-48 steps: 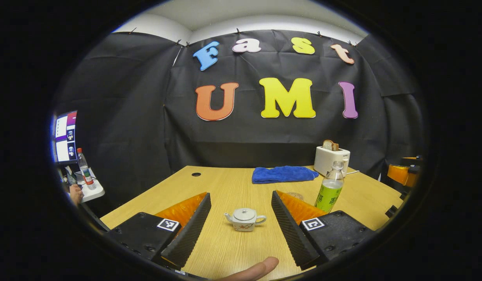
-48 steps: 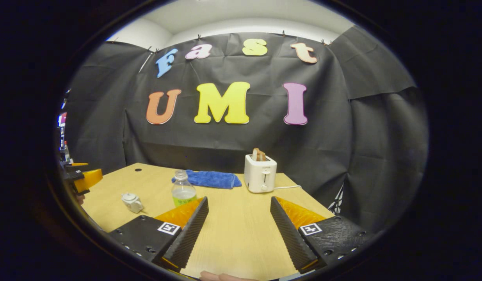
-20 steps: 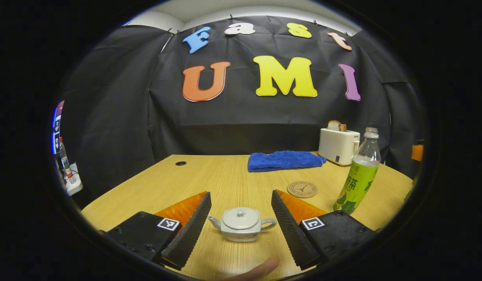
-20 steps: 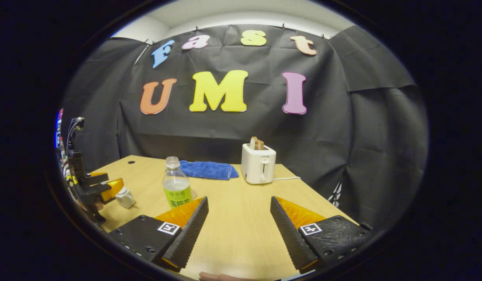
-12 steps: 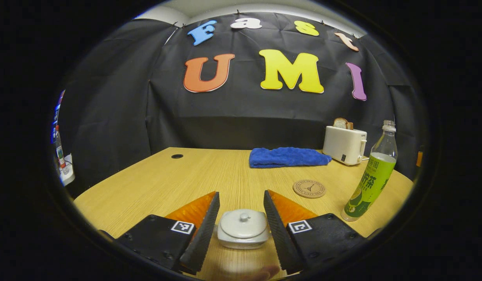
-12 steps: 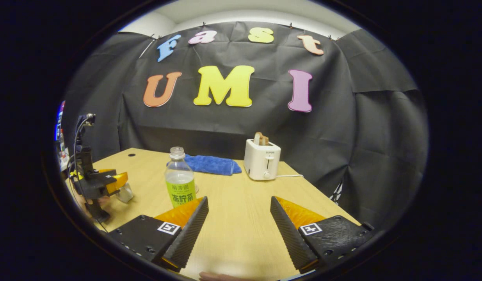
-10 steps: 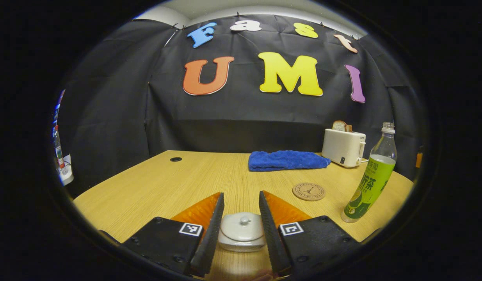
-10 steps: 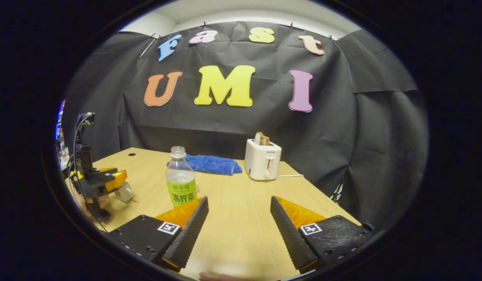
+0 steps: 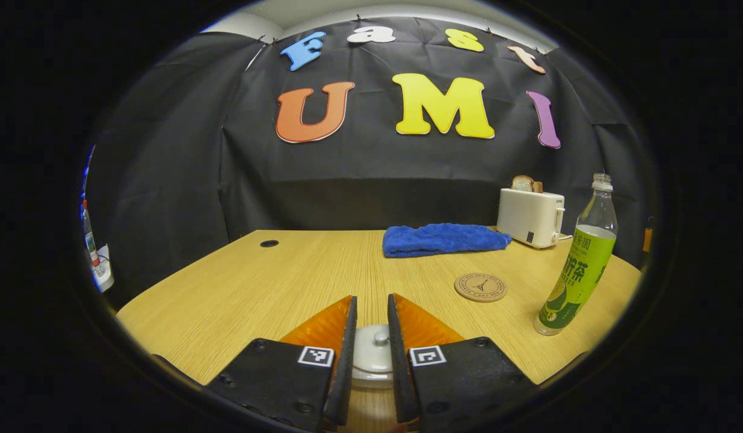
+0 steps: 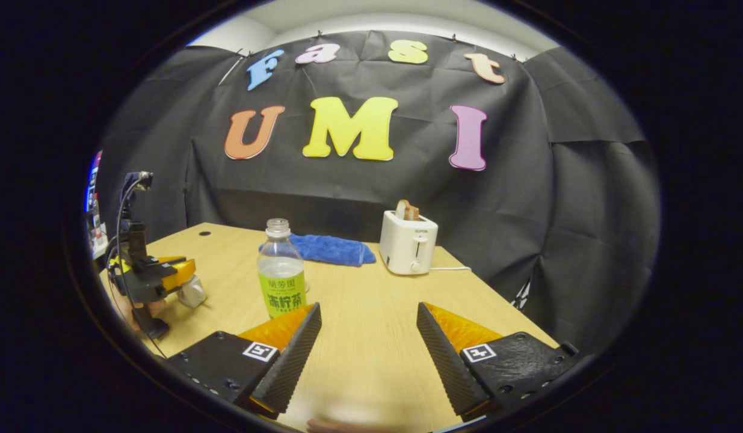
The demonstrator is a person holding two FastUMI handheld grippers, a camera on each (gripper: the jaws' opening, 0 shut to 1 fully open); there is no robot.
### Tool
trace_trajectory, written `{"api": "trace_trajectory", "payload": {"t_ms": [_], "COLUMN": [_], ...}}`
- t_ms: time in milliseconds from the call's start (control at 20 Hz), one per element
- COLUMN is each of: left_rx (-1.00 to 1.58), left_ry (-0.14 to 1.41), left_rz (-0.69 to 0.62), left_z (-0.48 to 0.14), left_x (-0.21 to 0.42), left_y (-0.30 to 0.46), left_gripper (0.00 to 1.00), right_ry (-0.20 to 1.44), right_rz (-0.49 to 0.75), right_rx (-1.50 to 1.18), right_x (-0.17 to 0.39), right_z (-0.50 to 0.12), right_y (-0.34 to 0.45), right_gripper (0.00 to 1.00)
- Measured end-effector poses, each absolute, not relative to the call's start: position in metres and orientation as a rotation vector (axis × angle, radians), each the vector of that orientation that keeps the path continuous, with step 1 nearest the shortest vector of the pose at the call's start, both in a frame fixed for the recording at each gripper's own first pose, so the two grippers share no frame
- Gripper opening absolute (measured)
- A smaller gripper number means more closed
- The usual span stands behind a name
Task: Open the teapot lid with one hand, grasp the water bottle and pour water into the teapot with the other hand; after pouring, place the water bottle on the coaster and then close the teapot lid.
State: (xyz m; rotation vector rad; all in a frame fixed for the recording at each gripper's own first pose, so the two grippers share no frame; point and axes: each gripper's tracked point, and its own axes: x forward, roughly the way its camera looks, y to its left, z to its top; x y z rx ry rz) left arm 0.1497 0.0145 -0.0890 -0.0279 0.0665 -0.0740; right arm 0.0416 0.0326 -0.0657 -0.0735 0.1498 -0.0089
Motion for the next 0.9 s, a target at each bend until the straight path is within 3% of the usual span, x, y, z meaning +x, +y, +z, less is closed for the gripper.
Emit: {"api": "trace_trajectory", "payload": {"t_ms": [150, 400, 550, 900], "left_rx": [0.035, 0.035, 0.014, 0.065], "left_ry": [0.066, 0.052, 0.039, -0.074], "left_rz": [-0.09, -0.149, -0.15, -0.103], "left_z": [-0.09, -0.087, -0.081, -0.026], "left_x": [0.146, 0.141, 0.137, 0.098], "left_y": [0.012, 0.008, 0.007, 0.019], "left_gripper": [0.22, 0.17, 0.08, 0.06], "right_ry": [0.158, 0.169, 0.172, 0.175], "right_rz": [-0.01, 0.005, 0.011, 0.039], "right_rx": [-0.081, -0.086, -0.098, -0.114], "right_x": [0.044, 0.047, 0.049, 0.051], "right_z": [-0.07, -0.078, -0.082, -0.089], "right_y": [0.035, 0.043, 0.049, 0.063], "right_gripper": [0.98, 0.95, 0.95, 0.95]}}
